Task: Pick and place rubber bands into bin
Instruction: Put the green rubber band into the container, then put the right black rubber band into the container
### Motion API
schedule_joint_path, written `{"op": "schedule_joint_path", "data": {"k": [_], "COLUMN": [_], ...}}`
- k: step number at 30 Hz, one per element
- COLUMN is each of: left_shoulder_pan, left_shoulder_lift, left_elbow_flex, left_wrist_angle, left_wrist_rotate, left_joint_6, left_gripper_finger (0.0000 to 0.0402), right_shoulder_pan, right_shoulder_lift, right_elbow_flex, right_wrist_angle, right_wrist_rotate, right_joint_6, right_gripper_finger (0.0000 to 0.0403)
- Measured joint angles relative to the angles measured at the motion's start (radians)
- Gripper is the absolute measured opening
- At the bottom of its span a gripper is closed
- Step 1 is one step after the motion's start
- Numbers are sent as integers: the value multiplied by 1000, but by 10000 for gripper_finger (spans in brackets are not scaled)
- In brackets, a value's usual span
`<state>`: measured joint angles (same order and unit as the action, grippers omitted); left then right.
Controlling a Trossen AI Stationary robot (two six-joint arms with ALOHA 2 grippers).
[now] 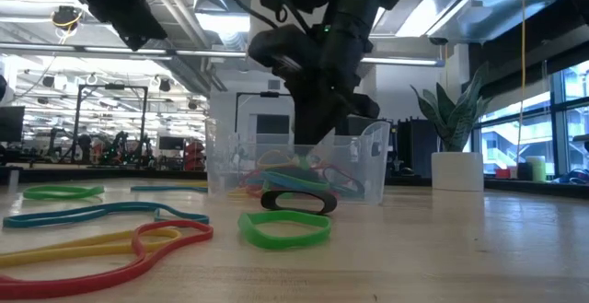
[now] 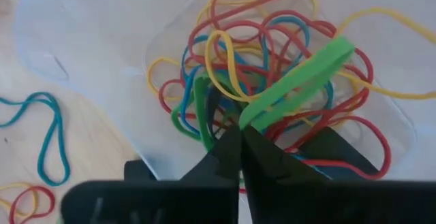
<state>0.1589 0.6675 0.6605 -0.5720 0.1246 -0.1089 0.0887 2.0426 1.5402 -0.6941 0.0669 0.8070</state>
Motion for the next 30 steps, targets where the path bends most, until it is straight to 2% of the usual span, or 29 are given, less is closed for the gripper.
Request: {"op": "schedule_joint_path", "data": {"k": [4, 9, 17, 24, 30], "left_shoulder_pan": [0, 0, 0, 0, 0], "left_shoulder_lift": [23, 31, 31, 17, -5], "left_elbow_flex": [0, 0, 0, 0, 0], "left_wrist_angle": [-2, -1, 0, 0, -8], "left_wrist_rotate": [0, 0, 0, 0, 1], "left_joint_6": [0, 0, 2, 41, 42], "left_gripper_finger": [6, 6, 6, 6, 6], "right_shoulder_pan": [-3, -3, -3, 31, 195], "right_shoulder_lift": [0, -8, -74, -172, -231], "right_elbow_flex": [0, 0, 1, 1, 1], "right_wrist_angle": [0, -3, -22, -14, -41], "right_wrist_rotate": [-9, -13, -12, -1, 151], "right_joint_6": [-1, 1, 3, -5, -29], "right_gripper_finger": [36, 90, 162, 160, 129]}}
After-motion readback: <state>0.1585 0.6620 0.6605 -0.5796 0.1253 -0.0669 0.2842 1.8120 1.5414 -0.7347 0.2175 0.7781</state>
